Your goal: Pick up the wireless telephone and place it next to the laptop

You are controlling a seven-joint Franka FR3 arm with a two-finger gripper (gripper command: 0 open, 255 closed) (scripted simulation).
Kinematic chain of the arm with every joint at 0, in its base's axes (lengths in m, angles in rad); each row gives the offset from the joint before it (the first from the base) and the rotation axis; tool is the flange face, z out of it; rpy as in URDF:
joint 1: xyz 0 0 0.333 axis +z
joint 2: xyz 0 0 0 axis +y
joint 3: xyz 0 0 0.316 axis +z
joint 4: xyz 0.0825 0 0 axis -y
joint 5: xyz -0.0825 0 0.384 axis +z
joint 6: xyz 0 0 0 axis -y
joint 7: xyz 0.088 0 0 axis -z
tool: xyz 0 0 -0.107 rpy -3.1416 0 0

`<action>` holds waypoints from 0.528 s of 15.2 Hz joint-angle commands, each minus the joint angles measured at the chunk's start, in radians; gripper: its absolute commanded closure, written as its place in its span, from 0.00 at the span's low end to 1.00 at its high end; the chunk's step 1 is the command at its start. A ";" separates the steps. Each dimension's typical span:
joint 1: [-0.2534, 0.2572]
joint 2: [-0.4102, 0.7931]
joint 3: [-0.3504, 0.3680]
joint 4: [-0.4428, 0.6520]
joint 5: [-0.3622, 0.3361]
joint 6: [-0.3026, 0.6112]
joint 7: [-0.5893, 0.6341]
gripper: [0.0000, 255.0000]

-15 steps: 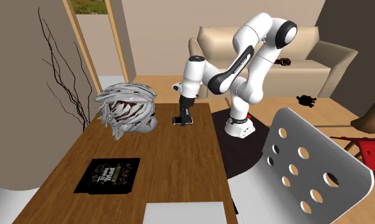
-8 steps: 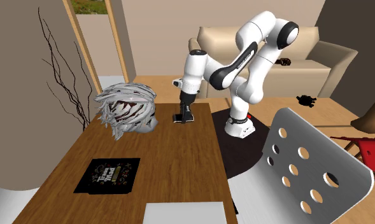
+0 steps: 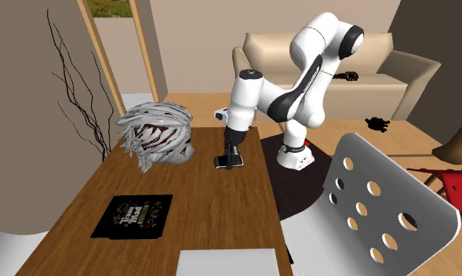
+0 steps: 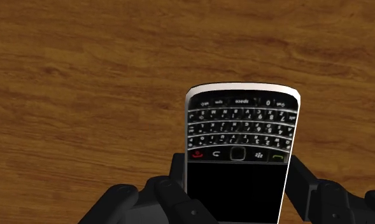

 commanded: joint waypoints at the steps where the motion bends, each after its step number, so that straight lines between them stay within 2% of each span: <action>1: 0.009 0.040 0.048 0.050 -0.012 -0.013 0.068 1.00; 8: 0.021 0.231 0.184 0.249 -0.118 -0.052 0.289 1.00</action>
